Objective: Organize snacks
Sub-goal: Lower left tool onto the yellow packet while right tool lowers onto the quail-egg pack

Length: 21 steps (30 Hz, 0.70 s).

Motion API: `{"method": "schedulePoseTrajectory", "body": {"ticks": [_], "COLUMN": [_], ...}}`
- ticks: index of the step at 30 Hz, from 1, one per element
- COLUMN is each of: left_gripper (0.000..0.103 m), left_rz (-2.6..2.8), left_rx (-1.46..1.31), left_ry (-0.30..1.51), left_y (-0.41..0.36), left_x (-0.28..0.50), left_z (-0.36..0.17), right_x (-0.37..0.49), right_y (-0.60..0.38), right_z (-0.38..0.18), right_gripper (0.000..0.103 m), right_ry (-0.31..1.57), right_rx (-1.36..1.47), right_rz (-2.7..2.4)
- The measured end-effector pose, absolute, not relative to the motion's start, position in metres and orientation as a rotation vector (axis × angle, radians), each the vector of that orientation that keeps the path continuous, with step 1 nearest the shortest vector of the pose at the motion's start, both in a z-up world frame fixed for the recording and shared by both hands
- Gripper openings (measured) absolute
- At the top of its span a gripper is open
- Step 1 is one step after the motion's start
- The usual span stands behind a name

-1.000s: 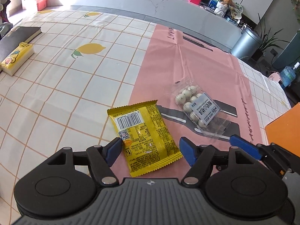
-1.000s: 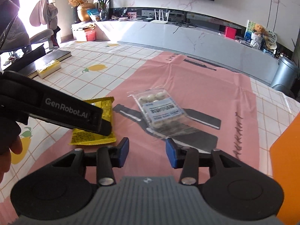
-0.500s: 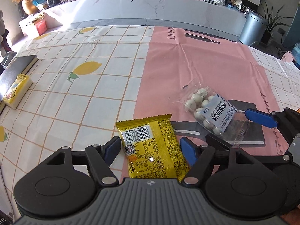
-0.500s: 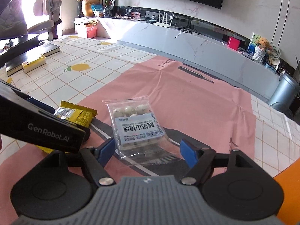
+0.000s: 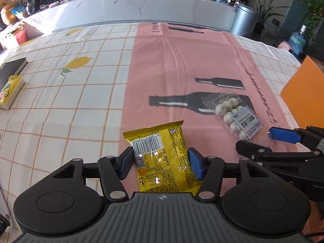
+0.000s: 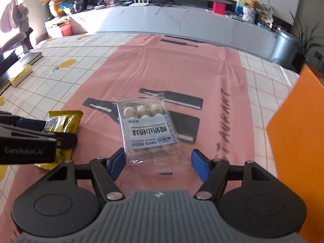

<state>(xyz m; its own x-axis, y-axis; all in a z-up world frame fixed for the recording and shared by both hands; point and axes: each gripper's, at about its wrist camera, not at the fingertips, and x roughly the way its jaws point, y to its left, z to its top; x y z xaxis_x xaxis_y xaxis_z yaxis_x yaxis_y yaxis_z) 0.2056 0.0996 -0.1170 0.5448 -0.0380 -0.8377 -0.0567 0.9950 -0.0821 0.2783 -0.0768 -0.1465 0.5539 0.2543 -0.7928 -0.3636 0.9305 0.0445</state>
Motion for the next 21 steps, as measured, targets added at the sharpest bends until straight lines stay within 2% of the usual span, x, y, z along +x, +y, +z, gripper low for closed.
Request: {"method": "schedulePoseTrajectory", "body": {"ticks": [10,12,14,15,19,21], "left_gripper": [0.065,0.069,0.081,0.083,0.088,0.089], "left_rz": [-0.177,-0.172,-0.141,-0.123,-0.064,-0.027], "left_rx": [0.048,0.054,0.05,0.043,0.033,0.015], "left_ry": [0.996,0.995,0.991,0.99,0.997,1.016], "left_y": [0.051,0.048,0.047,0.047,0.043,0.042], "left_x": [0.15,0.143,0.139,0.138,0.132,0.132], "left_z": [-0.121,-0.122,-0.122,-0.122,-0.119,-0.117], "right_x": [0.191,0.18,0.171,0.167,0.156,0.155], "right_y": [-0.114,-0.119,-0.122,-0.124,-0.132,-0.134], "right_z": [-0.138,-0.139,-0.14,-0.141,-0.134,-0.129], "right_gripper": [0.069,0.07,0.07,0.072,0.08,0.081], "right_ry": [1.048,1.049,1.041,1.034,0.95,0.905], "right_rx": [-0.073,-0.072,-0.083,-0.091,-0.093,-0.097], "right_rz": [0.254,0.251,0.256,0.262,0.292,0.307]}}
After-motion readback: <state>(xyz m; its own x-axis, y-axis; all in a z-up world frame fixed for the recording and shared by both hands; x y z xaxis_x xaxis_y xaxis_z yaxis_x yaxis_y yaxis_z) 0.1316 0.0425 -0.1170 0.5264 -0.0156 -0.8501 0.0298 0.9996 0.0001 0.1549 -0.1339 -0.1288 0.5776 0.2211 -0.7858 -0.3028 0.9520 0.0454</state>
